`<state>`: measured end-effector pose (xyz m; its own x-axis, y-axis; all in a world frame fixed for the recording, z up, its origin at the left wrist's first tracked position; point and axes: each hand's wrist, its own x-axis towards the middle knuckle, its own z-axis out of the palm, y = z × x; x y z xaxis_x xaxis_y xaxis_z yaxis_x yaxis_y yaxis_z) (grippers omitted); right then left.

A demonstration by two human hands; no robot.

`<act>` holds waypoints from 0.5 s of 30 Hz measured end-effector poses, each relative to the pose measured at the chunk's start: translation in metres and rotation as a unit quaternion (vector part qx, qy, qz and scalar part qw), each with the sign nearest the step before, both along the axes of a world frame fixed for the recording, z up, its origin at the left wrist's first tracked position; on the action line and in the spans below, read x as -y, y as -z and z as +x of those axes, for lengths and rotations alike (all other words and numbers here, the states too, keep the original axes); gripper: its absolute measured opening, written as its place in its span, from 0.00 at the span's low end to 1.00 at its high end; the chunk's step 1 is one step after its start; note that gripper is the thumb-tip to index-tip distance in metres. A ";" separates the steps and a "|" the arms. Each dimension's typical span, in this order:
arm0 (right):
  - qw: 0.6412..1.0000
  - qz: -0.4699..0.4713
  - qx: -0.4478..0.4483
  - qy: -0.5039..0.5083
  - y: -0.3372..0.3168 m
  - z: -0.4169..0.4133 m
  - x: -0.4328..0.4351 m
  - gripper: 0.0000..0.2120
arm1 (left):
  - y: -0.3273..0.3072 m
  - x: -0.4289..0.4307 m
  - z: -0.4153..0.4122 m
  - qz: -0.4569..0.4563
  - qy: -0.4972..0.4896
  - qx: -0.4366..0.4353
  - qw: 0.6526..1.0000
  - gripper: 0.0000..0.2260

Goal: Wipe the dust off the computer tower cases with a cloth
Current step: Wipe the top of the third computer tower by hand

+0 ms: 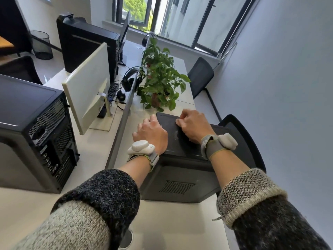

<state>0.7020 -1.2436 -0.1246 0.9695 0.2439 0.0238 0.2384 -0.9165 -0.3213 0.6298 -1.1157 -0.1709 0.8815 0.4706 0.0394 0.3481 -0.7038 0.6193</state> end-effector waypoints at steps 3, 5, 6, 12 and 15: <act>0.999 0.006 -0.032 -0.033 -0.002 -0.023 0.011 0.06 | 0.002 -0.002 0.000 -0.013 -0.001 0.008 1.000 0.15; 0.998 0.000 -0.043 -0.045 -0.004 -0.031 0.015 0.06 | 0.004 -0.004 -0.001 -0.022 0.000 0.017 1.000 0.15; 0.998 -0.006 -0.048 -0.044 -0.004 -0.031 0.015 0.05 | 0.006 -0.004 -0.001 -0.028 0.001 0.021 0.999 0.15; 0.998 -0.056 -0.016 -0.011 -0.002 0.006 -0.010 0.06 | 0.011 -0.003 0.002 -0.055 -0.003 0.035 0.998 0.13; 0.998 -0.060 0.010 0.012 -0.001 0.023 -0.029 0.06 | 0.012 -0.003 0.003 -0.051 -0.006 0.040 0.998 0.12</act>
<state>0.7248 -1.2148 -0.1240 0.9747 0.2231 0.0157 0.2216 -0.9537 -0.2032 0.6327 -1.1127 -0.1825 0.8712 0.4870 0.0612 0.3029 -0.6314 0.7139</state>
